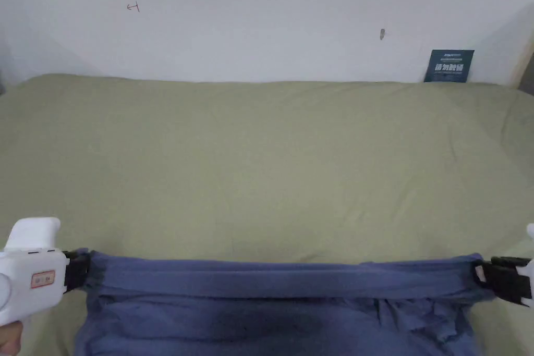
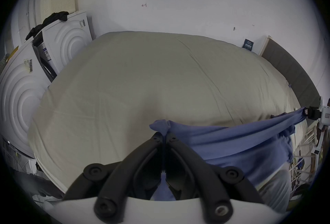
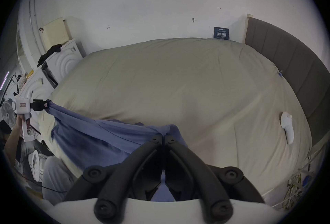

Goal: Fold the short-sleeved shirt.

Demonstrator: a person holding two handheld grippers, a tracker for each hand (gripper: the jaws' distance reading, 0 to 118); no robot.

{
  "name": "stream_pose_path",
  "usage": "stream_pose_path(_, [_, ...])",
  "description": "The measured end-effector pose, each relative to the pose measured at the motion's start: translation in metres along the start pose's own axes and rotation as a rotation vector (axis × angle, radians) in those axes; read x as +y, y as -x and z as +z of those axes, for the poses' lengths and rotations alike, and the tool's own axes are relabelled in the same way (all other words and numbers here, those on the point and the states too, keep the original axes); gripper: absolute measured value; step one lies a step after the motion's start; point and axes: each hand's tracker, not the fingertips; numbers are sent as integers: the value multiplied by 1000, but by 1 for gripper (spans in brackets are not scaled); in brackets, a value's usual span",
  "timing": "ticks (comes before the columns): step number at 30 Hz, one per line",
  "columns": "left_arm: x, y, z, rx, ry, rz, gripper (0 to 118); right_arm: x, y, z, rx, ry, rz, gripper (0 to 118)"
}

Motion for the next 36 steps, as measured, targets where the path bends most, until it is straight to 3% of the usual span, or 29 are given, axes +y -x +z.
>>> stream_pose_path(9, [-80,13,2,-11,41,1,0,-98,-5,-3,-7,99,-37,4])
stream_pose_path(15, [-101,15,-12,-5,59,5,0,-119,-13,-26,-13,162,-53,4])
stream_pose_path(17, [-104,16,-11,-16,53,10,3,-119,-9,-25,-17,162,-25,4])
stream_pose_path(18, [-105,16,-10,-18,54,11,18,-116,-8,-25,-20,173,-20,9])
stream_pose_path(19, [-107,17,-8,-20,42,6,48,-114,-7,-25,-17,182,-19,27])
stream_pose_path(20, [-105,18,-6,-5,41,3,86,-112,-7,-23,-18,177,-20,63])
stream_pose_path(21, [-102,19,-6,19,61,3,118,-111,-5,-20,-35,181,-19,116])
stream_pose_path(23, [-98,17,9,57,-4,32,118,-109,-1,-13,-39,186,-25,108])
stream_pose_path(26, [-77,2,35,79,-85,13,118,-83,19,2,-47,82,-21,111])
stream_pose_path(30, [-44,-45,74,56,-267,16,117,-44,67,31,-67,-182,32,108])
stream_pose_path(32, [-32,-78,98,-21,-378,26,112,-31,97,45,-109,-384,61,94])
stream_pose_path(34, [-24,-105,117,7,-465,11,90,-24,122,65,-167,-555,79,64])
stream_pose_path(35, [-27,-116,122,3,-531,4,72,-23,133,68,-175,-600,95,49])
stream_pose_path(36, [-26,-126,125,20,-548,-8,30,-22,143,70,-184,-633,103,20])
